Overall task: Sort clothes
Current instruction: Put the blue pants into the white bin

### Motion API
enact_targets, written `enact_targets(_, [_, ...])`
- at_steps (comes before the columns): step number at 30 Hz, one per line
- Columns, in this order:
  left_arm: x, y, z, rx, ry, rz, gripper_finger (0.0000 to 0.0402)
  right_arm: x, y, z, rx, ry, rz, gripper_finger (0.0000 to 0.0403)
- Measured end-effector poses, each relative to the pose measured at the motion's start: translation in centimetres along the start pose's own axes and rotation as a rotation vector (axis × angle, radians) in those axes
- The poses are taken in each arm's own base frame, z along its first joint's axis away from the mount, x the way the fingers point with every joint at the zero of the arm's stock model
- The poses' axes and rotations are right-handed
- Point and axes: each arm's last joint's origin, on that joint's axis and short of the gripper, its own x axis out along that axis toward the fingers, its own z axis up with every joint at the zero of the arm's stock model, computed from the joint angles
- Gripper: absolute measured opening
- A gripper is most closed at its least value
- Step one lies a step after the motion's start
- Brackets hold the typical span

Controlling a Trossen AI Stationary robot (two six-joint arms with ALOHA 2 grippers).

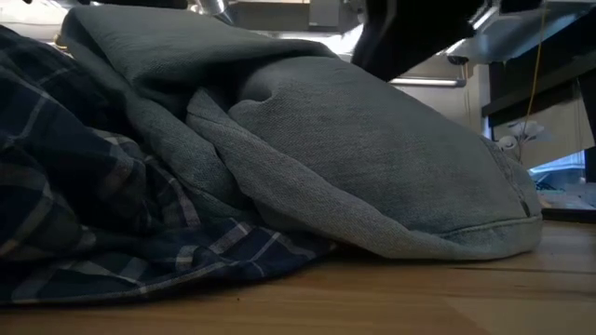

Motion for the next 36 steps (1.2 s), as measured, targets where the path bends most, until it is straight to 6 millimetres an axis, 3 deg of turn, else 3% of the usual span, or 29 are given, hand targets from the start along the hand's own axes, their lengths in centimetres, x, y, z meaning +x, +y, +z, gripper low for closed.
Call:
enact_targets(6, [0.0,0.0,-0.1,0.000,0.006,-0.001,0.0159,-0.9,0.8,-0.5,0.052,0.028,0.068,0.0198])
enact_targets(11, [0.0,0.0,0.0,0.008,0.004,0.000,0.0159,-3.2,2.2,-0.2,0.134,-0.062,0.136,0.0198])
enact_targets(16, [0.0,0.0,0.0,0.005,0.003,0.000,0.0159,-4.1,3.6,0.3,0.209,-0.148,0.176,0.0198])
enact_targets(27, [0.0,0.0,-0.1,-0.012,0.007,-0.001,0.0159,-3.7,3.4,0.9,0.237,-0.195,0.156,0.0198])
enact_targets(36, [0.0,0.0,-0.1,-0.012,0.008,-0.001,0.0159,-2.5,2.0,1.5,0.255,-0.171,0.215,0.0198])
